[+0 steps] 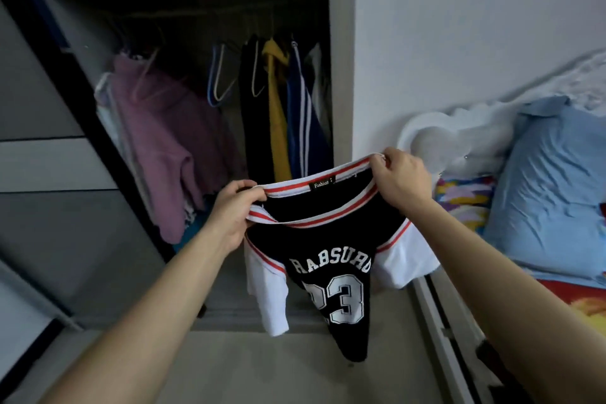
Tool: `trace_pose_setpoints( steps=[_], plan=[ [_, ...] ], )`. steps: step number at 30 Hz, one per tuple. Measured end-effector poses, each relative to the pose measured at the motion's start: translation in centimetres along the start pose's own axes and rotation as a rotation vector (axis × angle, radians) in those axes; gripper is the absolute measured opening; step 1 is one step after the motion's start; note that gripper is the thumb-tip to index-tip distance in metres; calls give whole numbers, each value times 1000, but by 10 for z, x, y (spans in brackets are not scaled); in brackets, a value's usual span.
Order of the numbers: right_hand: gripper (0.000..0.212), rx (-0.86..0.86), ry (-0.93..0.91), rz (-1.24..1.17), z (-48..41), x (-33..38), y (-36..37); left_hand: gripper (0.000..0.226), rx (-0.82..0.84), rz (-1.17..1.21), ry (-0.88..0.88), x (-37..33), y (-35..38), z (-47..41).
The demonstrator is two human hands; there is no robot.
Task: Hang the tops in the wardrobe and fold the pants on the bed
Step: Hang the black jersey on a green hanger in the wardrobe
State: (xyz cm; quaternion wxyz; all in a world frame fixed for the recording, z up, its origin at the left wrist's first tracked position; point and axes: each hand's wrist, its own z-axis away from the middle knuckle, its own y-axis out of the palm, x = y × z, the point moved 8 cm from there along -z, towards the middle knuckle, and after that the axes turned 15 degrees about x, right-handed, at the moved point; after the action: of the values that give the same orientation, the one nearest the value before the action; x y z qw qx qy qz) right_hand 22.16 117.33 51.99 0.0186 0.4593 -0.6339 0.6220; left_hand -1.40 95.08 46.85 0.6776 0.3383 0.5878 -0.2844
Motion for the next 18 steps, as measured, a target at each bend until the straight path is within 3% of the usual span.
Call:
trace_pose_setpoints(
  steps=[3,6,18],
  plan=[
    [37,51,-23,-32,-9,50,42,8,-175,-124,105,-24,-68,-4],
    [31,80,-95,-23,-20,93,73,10,-329,-236,217,-47,-117,-9],
    [31,233,-242,-83,-135,196,199,11,-510,-292,353,-94,-223,-99]
  ],
)
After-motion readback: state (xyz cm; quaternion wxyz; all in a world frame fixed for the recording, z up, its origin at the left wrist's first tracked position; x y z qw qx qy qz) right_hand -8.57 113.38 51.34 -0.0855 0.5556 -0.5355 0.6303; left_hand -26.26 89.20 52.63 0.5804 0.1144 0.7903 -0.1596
